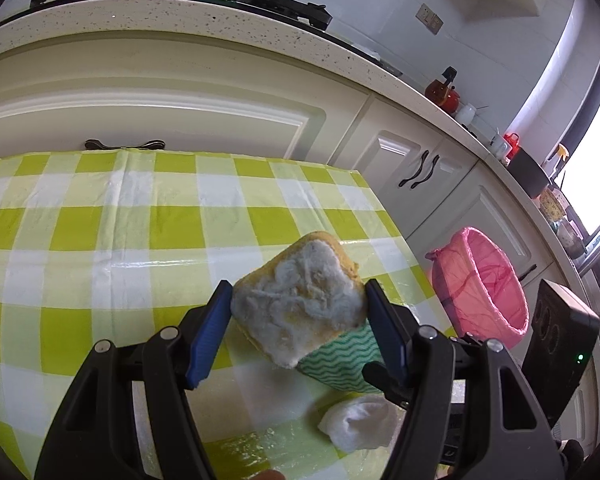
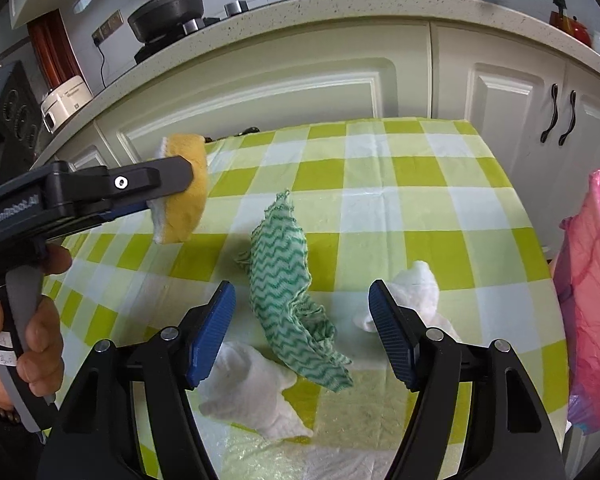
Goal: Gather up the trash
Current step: 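Grasp the grey-topped sponge with the left tool while the right tool grasps the green zigzag cloth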
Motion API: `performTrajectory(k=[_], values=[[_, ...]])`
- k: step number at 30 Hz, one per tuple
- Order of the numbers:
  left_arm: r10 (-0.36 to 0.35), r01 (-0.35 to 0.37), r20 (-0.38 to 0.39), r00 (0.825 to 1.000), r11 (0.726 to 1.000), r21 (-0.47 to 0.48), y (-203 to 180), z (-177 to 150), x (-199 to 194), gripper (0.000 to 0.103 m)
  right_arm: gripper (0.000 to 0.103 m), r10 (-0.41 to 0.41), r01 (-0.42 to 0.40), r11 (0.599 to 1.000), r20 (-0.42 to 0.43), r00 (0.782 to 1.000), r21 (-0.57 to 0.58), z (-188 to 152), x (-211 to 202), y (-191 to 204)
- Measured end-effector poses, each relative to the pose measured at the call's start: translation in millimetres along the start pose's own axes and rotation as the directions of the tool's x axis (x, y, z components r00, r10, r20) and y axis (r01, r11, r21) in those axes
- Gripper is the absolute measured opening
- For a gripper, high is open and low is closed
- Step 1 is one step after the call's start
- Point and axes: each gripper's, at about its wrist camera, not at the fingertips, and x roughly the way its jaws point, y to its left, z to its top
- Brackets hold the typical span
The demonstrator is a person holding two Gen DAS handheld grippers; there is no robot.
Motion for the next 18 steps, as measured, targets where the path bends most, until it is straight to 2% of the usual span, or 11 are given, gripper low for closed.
performTrajectory(k=[3,7,8,12,18], values=[[0.004,-0.004,0.005,1.0,1.0,-0.009,5.4,0.3,-1.5,0.065,0.04,-0.002,0.002,1.0,-0.031,1.0,-0.015,2.0,9.6,1.1],[0.004,-0.004,0.002,1.0,1.0,-0.01,8.0,-0.4,-0.7,0.065,0.023,-0.006,0.004,1.0,-0.073,0.997,-0.018,2.1,22.0,2.6],[0.004,-0.004,0.002,1.0,1.0,-0.01,7.4,-0.8,-0.6,0.065,0.016,-0.001,0.0,1.0,-0.076,0.997,-0.021,1.5,23.6,3.1],[0.008,-0.008,-0.001,1.0,1.0,-0.007,7.1,-1.5,0.1,0.065,0.011,0.011,-0.012,1.0,-0.067,0.998,-0.015,0.6,21.8,3.2],[0.01,-0.01,0.0,1.0,1.0,-0.004,4.8,-2.4,0.3,0.065,0.009,0.017,-0.017,1.0,-0.036,0.999,-0.006,3.6,11.4,2.3]])
